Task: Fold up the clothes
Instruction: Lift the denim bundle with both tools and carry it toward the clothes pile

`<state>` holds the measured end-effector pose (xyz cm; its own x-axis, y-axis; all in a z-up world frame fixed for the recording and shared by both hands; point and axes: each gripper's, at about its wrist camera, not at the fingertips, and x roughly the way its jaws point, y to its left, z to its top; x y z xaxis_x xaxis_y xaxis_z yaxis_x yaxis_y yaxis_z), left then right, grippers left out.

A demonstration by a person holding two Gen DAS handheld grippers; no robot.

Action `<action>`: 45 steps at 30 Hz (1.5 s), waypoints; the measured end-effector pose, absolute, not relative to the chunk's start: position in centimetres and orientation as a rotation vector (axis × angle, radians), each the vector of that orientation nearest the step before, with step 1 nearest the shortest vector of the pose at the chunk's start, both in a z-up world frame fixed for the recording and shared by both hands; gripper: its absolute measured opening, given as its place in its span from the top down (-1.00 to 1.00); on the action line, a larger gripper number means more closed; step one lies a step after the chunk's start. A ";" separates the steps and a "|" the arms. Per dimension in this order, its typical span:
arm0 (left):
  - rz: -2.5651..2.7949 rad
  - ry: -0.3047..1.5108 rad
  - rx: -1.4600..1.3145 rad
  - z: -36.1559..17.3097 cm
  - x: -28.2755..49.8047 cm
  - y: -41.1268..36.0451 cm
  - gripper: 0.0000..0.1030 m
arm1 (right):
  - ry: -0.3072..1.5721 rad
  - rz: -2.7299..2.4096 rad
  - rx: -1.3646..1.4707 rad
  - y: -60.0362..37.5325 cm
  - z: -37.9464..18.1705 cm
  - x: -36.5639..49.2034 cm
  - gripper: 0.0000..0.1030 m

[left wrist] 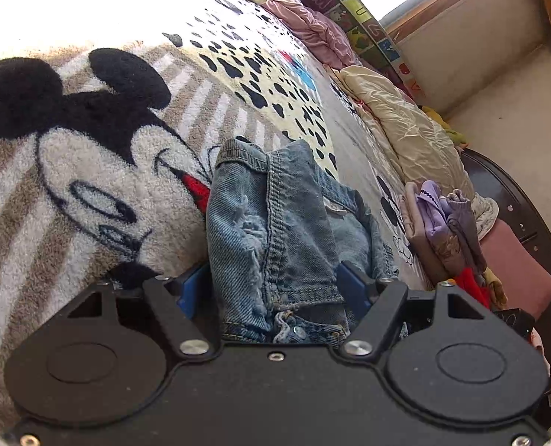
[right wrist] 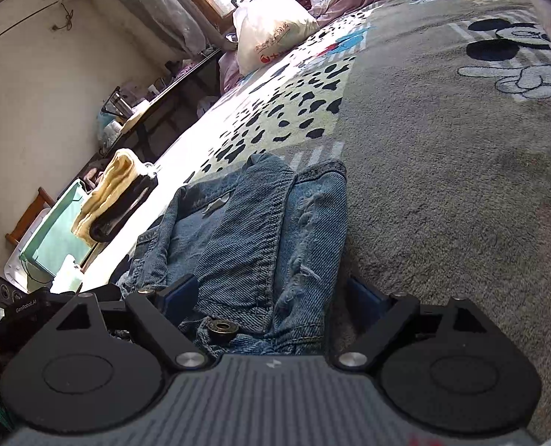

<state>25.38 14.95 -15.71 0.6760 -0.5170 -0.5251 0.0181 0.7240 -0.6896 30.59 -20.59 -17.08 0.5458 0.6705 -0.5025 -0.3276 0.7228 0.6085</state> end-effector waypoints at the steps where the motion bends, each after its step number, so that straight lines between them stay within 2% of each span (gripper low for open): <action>1: -0.343 0.787 -0.700 -15.8 25.9 14.4 -0.39 | 0.792 0.631 0.481 -20.4 -17.1 30.8 -0.68; 4: -0.356 0.794 -0.662 -16.0 26.6 13.2 -0.37 | 0.791 0.671 0.503 -19.8 -17.3 31.8 -0.67; 6: -0.366 0.799 -0.665 -16.2 26.6 13.3 -0.30 | 0.791 0.692 0.500 -19.3 -17.3 32.4 -0.61; 9: -0.383 0.805 -0.682 -16.6 26.5 13.6 0.00 | 0.786 0.708 0.522 -19.5 -17.5 32.6 -0.46; 11: -0.396 0.802 -0.706 -16.8 26.3 13.9 0.30 | 0.784 0.718 0.538 -19.7 -17.5 32.4 -0.28; 14: -0.416 0.777 -0.777 -16.9 25.6 14.3 0.53 | 0.774 0.742 0.588 -20.1 -17.9 32.2 -0.05; 16: -0.435 0.761 -0.824 -16.2 24.6 14.3 0.57 | 0.761 0.764 0.639 -20.5 -18.2 32.0 0.08; 17: -0.448 0.756 -0.842 -15.6 24.0 14.2 0.58 | 0.752 0.774 0.668 -20.7 -18.2 31.8 0.17; 21: -0.466 0.758 -0.859 -13.9 20.6 13.6 0.56 | 0.718 0.792 0.703 -21.9 -14.6 28.1 0.24; 22: -0.450 0.761 -0.832 -14.3 20.0 13.6 0.45 | 0.714 0.788 0.699 -22.3 -13.6 26.9 0.24; 23: -0.434 0.763 -0.805 -14.7 19.4 13.5 0.05 | 0.713 0.776 0.705 -22.9 -13.0 25.5 0.24; 24: -0.419 0.765 -0.778 -15.1 18.8 13.4 -0.17 | 0.720 0.752 0.692 -23.5 -12.8 24.0 0.21; 25: -0.403 0.767 -0.751 -15.5 18.2 13.4 -0.24 | 0.730 0.703 0.632 -23.8 -13.1 22.8 -0.06; 26: -0.387 0.769 -0.724 -15.9 17.6 13.3 -0.15 | 0.733 0.639 0.545 -24.0 -13.7 21.8 -0.48; 27: -0.374 0.774 -0.706 -16.3 17.1 13.3 -0.16 | 0.739 0.580 0.473 -24.3 -14.5 21.0 -0.55; 30: -0.416 0.799 -0.800 -16.5 16.0 14.5 -0.19 | 0.778 0.570 0.559 -26.1 -16.3 20.6 -0.52; 34: -0.440 0.816 -0.732 -16.8 14.9 13.0 -0.17 | 0.805 0.602 0.708 -26.4 -18.1 18.9 -0.52; 36: -0.436 0.813 -0.730 -17.1 15.3 12.3 -0.10 | 0.781 0.606 0.649 -25.5 -18.3 18.3 -0.52; 37: -0.436 0.810 -0.730 -17.3 15.5 12.0 0.04 | 0.770 0.611 0.635 -25.0 -18.3 18.3 -0.52; 38: -0.436 0.811 -0.719 -17.3 15.7 11.6 0.26 | 0.758 0.619 0.643 -24.7 -18.4 18.5 -0.46; 39: -0.436 0.812 -0.709 -17.4 15.8 11.3 0.36 | 0.749 0.621 0.654 -24.3 -18.6 18.7 -0.39; 40: -0.435 0.810 -0.705 -17.3 15.8 11.0 0.44 | 0.742 0.621 0.661 -24.1 -18.8 18.7 -0.21; 43: -0.442 0.785 -0.712 -16.1 15.2 10.3 0.52 | 0.725 0.636 0.679 -24.1 -19.2 18.7 0.13; 45: -0.471 0.761 -0.727 -14.8 14.7 9.4 0.53 | 0.712 0.655 0.713 -24.7 -18.9 18.3 0.27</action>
